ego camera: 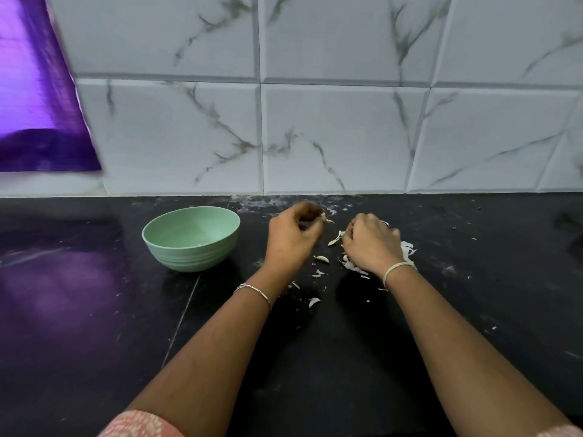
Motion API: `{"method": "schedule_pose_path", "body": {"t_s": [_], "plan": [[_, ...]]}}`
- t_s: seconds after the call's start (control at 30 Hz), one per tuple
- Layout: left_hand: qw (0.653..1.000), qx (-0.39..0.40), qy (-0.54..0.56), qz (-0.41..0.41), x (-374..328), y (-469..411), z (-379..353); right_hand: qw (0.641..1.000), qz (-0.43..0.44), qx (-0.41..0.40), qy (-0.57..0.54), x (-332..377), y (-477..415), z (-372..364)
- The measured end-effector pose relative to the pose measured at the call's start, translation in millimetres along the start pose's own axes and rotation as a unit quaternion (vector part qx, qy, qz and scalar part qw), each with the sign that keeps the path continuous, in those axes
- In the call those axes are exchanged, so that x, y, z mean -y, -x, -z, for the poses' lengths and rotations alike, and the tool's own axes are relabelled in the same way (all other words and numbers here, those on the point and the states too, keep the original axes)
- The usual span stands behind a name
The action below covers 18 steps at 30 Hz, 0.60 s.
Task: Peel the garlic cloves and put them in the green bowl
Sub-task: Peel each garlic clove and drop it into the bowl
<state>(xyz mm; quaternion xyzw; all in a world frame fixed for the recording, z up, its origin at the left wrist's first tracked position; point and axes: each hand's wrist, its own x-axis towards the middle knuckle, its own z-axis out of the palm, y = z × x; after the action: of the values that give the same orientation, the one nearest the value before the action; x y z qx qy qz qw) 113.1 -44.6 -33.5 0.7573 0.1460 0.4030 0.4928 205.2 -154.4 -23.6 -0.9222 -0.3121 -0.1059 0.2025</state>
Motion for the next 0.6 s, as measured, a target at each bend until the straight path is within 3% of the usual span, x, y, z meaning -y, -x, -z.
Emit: {"method": "schedule_pose_path", "body": {"t_s": [0.1, 0.2, 0.4, 0.6], "plan": [[0.985, 0.034, 0.146, 0.088, -6.8, -0.7, 5.5, 1.0, -0.02, 0.015, -0.001, -18.9, -4.5, 8.3], [0.962, 0.067, 0.217, 0.153, -7.0, 2.3, 6.5, 0.998, -0.022, 0.044, -0.027, -30.0, -6.7, 15.9], [0.93, 0.108, 0.276, 0.218, -7.2, 3.8, 4.7, 0.997, -0.025, 0.031, -0.065, -31.9, -5.3, 17.5], [0.919, 0.123, 0.302, 0.221, -7.9, 4.0, 5.5, 0.995, -0.005, 0.01, -0.096, -35.2, -11.5, 11.5]]}}
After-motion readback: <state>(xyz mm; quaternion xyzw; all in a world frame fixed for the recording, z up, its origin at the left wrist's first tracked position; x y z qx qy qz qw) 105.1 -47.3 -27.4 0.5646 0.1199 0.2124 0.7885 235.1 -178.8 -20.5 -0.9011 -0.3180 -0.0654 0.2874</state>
